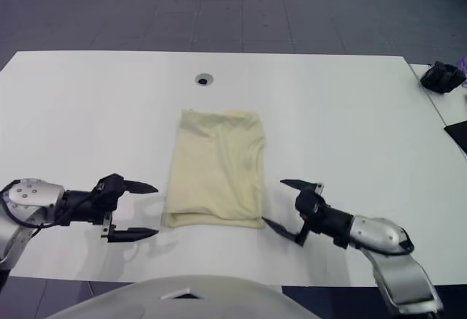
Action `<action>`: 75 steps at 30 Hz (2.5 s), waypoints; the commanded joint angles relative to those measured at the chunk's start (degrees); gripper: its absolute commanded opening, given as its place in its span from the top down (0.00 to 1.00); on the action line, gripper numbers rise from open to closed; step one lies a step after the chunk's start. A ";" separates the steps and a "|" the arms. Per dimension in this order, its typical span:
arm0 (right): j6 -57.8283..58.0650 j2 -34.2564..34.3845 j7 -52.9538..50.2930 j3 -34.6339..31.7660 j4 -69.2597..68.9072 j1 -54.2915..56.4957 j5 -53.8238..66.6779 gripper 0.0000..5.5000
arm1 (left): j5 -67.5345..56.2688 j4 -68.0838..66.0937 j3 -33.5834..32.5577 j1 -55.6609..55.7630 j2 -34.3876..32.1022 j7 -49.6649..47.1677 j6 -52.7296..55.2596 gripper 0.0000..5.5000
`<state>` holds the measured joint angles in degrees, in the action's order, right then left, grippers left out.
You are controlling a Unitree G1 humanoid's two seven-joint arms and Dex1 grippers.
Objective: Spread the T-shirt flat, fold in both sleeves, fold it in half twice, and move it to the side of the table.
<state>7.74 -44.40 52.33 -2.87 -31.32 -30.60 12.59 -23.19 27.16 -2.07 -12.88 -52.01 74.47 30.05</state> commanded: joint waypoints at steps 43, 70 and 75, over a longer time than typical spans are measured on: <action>-20.66 -5.28 -8.22 15.08 -1.19 6.64 -42.12 0.47 | 42.10 2.33 18.68 -2.40 -0.92 -20.99 -32.68 1.00; -12.41 -7.01 1.03 12.84 -3.12 12.12 -27.63 0.99 | 27.71 6.08 19.81 5.23 0.56 -10.00 -20.79 1.00; 2.14 -11.94 10.75 10.77 -9.37 8.08 -14.95 0.99 | 21.03 8.10 19.34 7.82 -1.26 -4.57 -14.24 1.00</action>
<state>5.37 -53.46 59.54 9.09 -38.02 -20.42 -6.37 -0.03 34.04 17.51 -6.47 -51.64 68.09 13.46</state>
